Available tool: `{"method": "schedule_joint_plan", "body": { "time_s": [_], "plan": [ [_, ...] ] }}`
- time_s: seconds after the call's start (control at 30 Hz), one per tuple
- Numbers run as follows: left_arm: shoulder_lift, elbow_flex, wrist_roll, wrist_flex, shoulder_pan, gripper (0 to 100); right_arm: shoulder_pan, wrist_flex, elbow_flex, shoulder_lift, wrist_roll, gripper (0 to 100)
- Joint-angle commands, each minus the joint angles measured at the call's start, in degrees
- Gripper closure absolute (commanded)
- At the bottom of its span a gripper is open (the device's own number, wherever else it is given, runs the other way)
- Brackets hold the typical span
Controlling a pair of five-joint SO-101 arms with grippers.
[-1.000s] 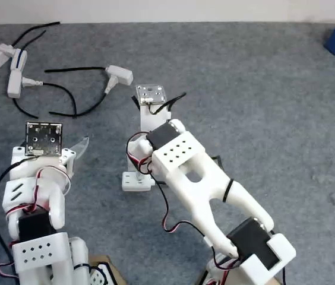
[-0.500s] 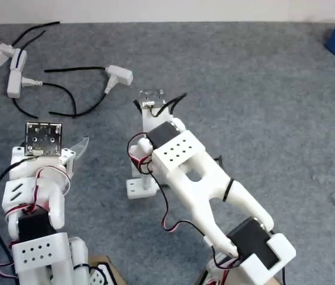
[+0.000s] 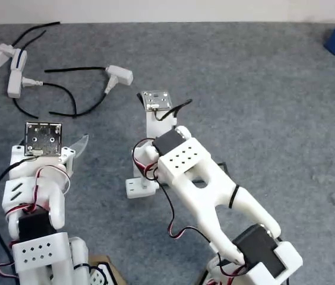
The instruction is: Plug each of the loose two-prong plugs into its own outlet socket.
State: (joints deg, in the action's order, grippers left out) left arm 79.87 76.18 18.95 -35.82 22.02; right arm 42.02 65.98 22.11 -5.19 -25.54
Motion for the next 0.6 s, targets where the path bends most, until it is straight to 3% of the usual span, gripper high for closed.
{"method": "schedule_joint_plan", "body": {
  "time_s": [0.0, 0.57],
  "plan": [
    [0.13, -2.77, -0.35, 1.41, 0.4, 62, 0.13, 1.8, 1.01, -0.22, 3.78, 99.1],
    [0.04, -3.3, -0.62, 1.14, 0.22, 62, 0.48, 1.27, 1.1, 0.4, 7.21, 99.2]
  ]
}}
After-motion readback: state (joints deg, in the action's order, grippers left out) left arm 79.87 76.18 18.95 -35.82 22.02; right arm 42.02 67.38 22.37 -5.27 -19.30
